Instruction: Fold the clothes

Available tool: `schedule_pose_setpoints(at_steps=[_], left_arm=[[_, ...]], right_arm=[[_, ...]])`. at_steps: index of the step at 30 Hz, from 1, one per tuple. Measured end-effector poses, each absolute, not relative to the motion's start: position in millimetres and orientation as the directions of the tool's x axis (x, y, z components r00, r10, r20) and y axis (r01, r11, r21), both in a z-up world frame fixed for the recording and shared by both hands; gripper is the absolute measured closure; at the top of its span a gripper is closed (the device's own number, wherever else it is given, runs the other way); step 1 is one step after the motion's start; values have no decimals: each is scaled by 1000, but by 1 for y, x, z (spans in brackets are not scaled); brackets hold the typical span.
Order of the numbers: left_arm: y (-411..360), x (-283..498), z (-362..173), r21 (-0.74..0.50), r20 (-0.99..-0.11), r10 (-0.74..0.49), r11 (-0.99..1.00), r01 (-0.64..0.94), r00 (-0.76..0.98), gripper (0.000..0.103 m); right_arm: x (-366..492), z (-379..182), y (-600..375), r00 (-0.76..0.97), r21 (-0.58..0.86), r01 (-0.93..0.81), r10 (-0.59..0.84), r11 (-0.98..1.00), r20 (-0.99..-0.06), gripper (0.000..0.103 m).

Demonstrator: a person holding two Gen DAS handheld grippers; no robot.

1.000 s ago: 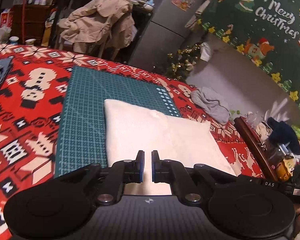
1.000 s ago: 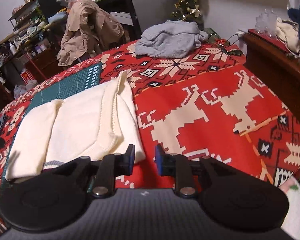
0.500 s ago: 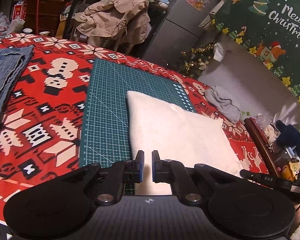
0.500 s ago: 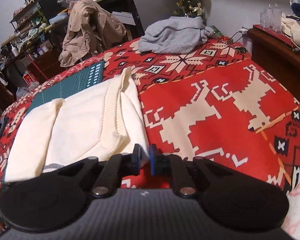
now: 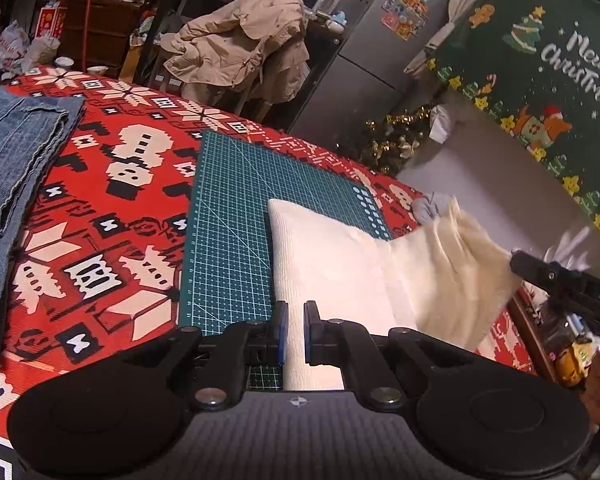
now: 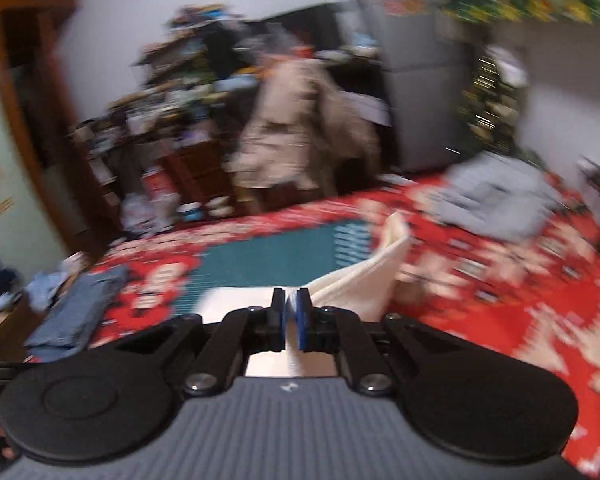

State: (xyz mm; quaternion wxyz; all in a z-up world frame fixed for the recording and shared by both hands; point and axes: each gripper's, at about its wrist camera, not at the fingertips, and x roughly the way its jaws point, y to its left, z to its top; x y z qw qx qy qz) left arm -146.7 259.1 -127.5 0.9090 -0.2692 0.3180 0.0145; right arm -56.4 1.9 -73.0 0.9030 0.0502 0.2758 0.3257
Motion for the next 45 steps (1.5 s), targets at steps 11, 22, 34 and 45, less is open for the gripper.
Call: schedule_pose_setpoints(at_steps=[11,22,34,45], left_arm=[[286,-157,-129,-553,-559,-148,800,-234,816,97],[295,-141,-143,-686,-503,-296,708,-167,812,89],[317,-86,-191,-895,-342,-508,433,-109,791,74],[312,-85,-215,-982,-156,-691,183,-38,706,73]], right_arm=[[-117,-141,146,403,100,-800,653,592,-641,98],[-119,-125,119,380,134,-809,682,573,-625,83],[-100,-107,32,469,217,-685,649,696,-599,83],[-88,-116,14,467,276,-637,645,720,-606,83]])
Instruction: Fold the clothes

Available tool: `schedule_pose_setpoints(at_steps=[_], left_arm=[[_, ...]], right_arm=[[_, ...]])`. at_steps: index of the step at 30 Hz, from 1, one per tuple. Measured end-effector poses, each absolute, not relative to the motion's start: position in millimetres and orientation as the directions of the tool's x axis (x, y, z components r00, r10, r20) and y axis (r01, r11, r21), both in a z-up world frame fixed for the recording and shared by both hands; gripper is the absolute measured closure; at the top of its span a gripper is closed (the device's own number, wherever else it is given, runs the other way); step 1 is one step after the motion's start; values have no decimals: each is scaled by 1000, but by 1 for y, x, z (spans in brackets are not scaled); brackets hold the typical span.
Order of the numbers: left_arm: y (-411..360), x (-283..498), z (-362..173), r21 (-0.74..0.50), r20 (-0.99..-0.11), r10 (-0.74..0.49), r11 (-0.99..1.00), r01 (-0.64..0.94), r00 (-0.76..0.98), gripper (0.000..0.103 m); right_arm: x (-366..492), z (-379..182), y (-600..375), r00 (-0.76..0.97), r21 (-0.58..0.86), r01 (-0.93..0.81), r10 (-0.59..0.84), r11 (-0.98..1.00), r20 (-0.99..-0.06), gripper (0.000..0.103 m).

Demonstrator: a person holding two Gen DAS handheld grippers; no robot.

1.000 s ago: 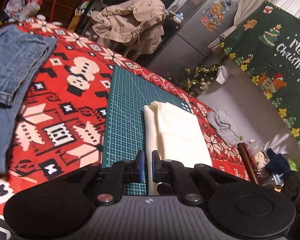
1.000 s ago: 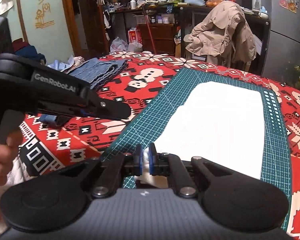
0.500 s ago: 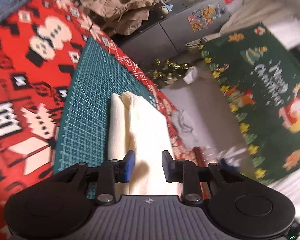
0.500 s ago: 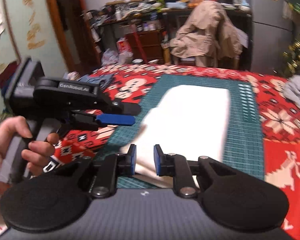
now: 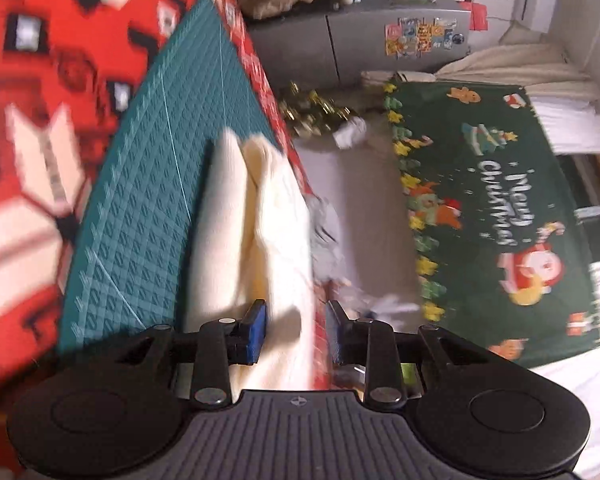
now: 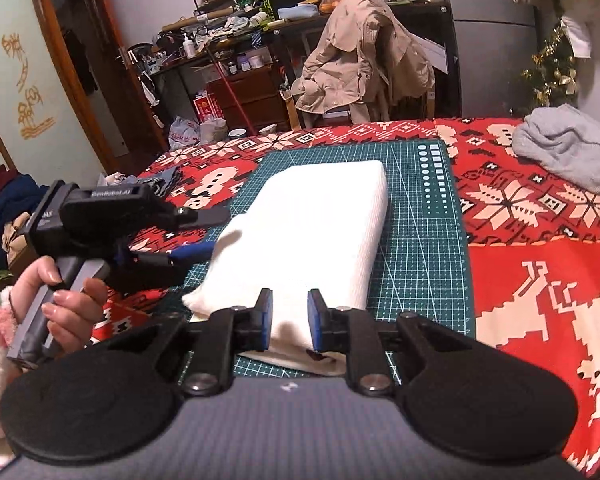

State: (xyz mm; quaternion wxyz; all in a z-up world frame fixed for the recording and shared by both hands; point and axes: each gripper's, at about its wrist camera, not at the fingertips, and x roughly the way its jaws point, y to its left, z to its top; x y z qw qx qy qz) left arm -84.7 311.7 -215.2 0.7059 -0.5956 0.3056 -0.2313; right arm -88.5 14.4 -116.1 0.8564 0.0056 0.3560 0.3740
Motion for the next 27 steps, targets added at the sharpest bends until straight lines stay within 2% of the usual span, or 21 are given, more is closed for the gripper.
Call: schedule_pose_setpoints(at_steps=[3,5,11,17,19,23,27], left_arm=[[310,-85,-221,-991,-114,-731,130,-28,672,73],[307,-86,-221,-989,-128,-752,148,-24,647,74],[310,-94,-219,-997,-27,-740,73,41,672,80],[302,-91,-206,-978,-134,-729,207,29,671,78],[300,-93,-201,-969,-162,-716,247,29,679,99],[298,-96,-192,-946,-213,-687,324,30,695,98],[298,-98,-194,-940,-221,-680,339,33,699,97]], right_arm=[[-88,-118,19,463,283,-635,648,719,-605,82],[-86,-119,19,460,289,-633,649,718,-606,81],[-85,-123,21,456,300,-624,648,722,-610,80],[-85,-126,23,450,308,-620,649,721,-614,76],[-86,-125,24,450,308,-621,650,721,-612,76],[-86,-126,25,454,304,-620,647,723,-613,76],[-85,-127,21,458,302,-614,640,729,-616,76]])
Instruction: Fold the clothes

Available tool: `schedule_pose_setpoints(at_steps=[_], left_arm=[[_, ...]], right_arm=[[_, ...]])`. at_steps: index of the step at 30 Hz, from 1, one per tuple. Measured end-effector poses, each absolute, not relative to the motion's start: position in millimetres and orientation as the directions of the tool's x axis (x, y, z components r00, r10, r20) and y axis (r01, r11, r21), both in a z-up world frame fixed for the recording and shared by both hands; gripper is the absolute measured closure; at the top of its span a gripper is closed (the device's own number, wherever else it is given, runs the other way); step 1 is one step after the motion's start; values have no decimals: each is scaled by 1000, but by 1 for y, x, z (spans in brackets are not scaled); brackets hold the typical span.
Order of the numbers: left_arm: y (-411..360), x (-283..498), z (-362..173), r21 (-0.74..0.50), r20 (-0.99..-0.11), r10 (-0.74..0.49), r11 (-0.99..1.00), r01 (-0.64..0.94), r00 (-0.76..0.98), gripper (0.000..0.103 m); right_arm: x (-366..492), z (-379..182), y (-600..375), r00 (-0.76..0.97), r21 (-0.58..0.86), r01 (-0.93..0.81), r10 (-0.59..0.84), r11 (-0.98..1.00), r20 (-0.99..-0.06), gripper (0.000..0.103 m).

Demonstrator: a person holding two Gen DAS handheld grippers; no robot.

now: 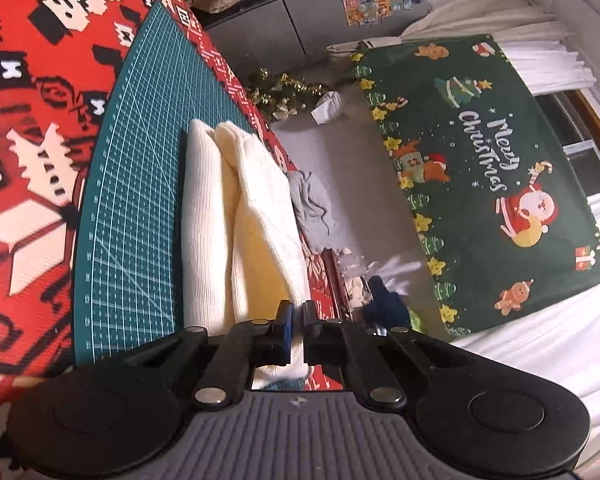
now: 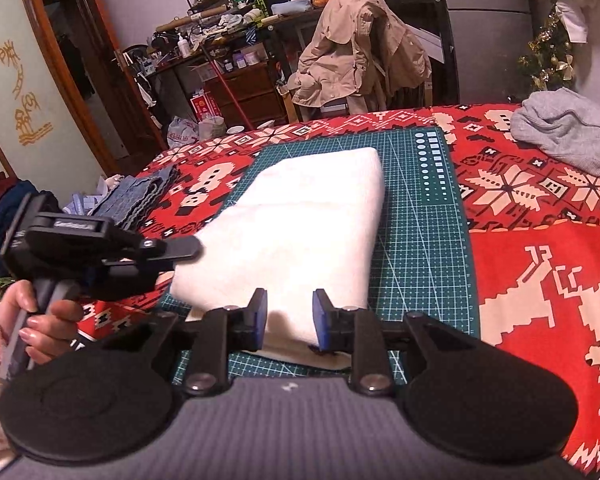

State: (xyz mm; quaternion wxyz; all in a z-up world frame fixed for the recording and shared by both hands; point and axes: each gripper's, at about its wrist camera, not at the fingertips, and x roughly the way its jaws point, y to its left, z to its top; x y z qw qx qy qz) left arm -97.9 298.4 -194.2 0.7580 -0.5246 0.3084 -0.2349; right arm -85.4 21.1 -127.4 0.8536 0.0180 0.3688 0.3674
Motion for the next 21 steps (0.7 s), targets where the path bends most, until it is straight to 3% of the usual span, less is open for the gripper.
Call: schedule_pose_setpoints(at_steps=[2,6,12,14,15,16,21], left_arm=[[299,-97,-197,-943,-222,-686,332,26,692,96],[298,-96,-200,-948,-214,-704,318,30,677,75],[295,-100,-197,-936,-234,-707,349,42,667,73],[294,-102,-194,-929,-244,-700,367,45,671,73],[294,-103,-192,-926,-249,-697,375,46,672,80],[293,-104,-191,-922,-255,-693,384,47,674,97],[290,-108,-184,-903,-280,-675,426,52,683,99]], right_arm=[[-85,-128,19,460,302,-609,637,733,-618,76],[-84,-128,13,473,303,-593,628,746,-619,76],[-83,-130,-5,491,303,-568,610,765,-621,76],[-83,-132,-9,489,295,-575,610,763,-624,76],[-84,-133,-9,485,282,-586,608,759,-629,76],[-86,-134,-8,481,265,-600,605,755,-635,76],[-93,-142,-2,457,196,-645,579,738,-676,75]])
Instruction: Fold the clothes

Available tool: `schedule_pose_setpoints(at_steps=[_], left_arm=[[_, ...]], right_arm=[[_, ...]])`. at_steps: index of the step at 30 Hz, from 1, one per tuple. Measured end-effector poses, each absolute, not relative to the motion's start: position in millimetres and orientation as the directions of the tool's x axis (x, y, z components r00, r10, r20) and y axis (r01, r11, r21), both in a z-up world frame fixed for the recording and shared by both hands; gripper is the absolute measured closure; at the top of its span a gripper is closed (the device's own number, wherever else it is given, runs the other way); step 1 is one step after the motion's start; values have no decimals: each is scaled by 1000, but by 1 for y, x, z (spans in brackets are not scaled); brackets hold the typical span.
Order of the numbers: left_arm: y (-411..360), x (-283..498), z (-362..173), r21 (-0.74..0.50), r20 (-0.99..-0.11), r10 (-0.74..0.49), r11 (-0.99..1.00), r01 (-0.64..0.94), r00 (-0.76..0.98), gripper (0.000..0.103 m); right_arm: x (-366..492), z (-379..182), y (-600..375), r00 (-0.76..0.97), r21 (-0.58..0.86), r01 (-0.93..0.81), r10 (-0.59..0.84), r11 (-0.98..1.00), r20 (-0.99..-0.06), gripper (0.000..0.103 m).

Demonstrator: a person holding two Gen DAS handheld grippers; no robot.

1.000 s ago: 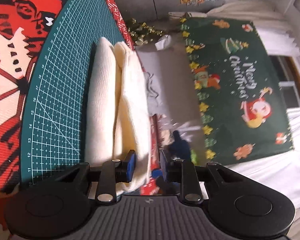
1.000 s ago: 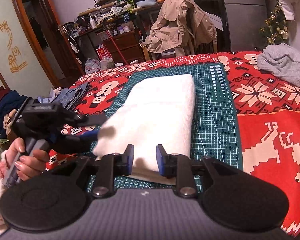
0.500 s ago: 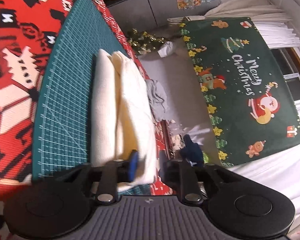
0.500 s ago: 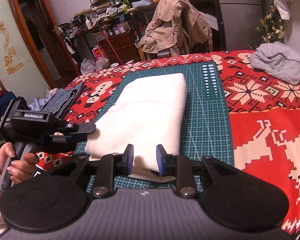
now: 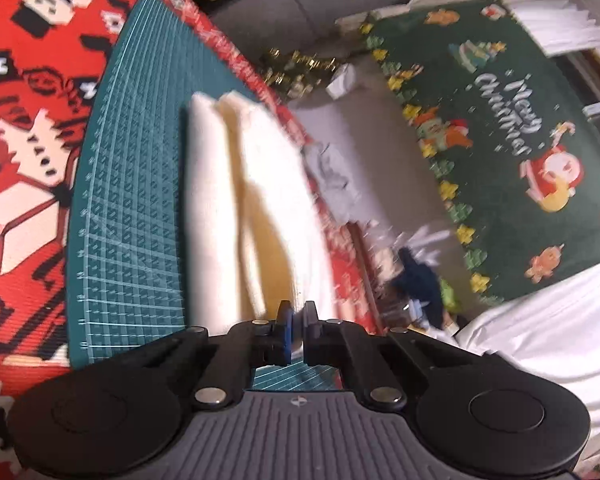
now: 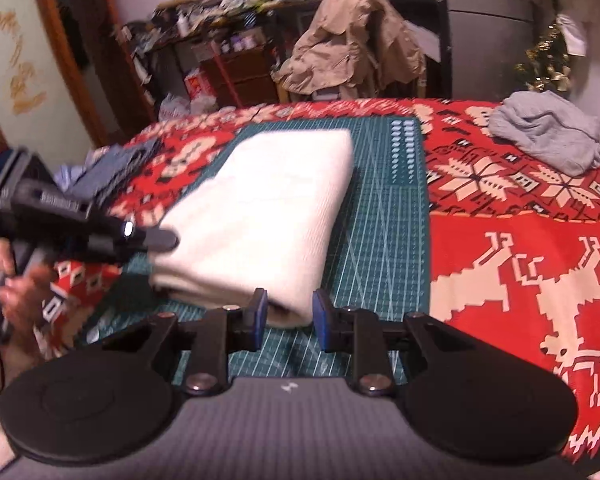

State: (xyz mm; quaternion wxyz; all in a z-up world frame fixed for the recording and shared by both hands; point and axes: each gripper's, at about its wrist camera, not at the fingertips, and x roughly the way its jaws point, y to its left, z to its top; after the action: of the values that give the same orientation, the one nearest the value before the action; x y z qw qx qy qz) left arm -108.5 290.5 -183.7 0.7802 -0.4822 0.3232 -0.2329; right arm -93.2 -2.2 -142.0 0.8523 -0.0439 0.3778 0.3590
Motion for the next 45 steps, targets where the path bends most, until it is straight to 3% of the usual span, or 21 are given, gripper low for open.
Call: schedule_pose_setpoints(at_steps=[6,9,17,23,28,32,33,35,36,40,45], left_arm=[[300,-125,-192,-907,-297,-640,421,-1,709,99],[306,-134,-197,-910,-306,-621,413,-31,722,99],[314,-141,-212,-914,-354,-592,385,-131,724,99],[312,-143,-212,-921,-349,-592,362,-147,727,99],[311,-145,-212,-925,-350,-595,343,-166,724,99],[312,-148,-206,-921,-361,-581,345,-181,729,99],[312,-150,-202,-915,-372,-569,360,-184,734,98],[312,-155,-190,-884,-415,-527,426,-193,742,82],[312,-158,-184,-863,-440,-502,465,-196,745,67],[298,-155,-167,-782,-513,-446,595,-186,734,62],[284,-140,-171,-729,-580,-427,651,-209,694,63]], right_arm=[[-89,-157,11,497,132,-619,517,774,-697,74],[-89,-164,18,508,138,-602,511,786,-693,84],[-102,-172,30,538,97,-586,476,805,-696,84],[-106,-169,24,630,101,-532,473,840,-615,97],[-123,-171,35,652,-84,-626,461,775,-602,98],[-122,-173,33,632,-72,-638,468,766,-617,96],[-121,-174,32,628,-64,-637,469,768,-621,95],[-117,-174,31,624,-48,-630,467,775,-627,92],[-116,-174,30,622,-45,-627,466,777,-629,92],[-116,-174,32,623,-38,-626,471,779,-625,90],[-117,-172,31,612,-28,-638,484,770,-625,93]])
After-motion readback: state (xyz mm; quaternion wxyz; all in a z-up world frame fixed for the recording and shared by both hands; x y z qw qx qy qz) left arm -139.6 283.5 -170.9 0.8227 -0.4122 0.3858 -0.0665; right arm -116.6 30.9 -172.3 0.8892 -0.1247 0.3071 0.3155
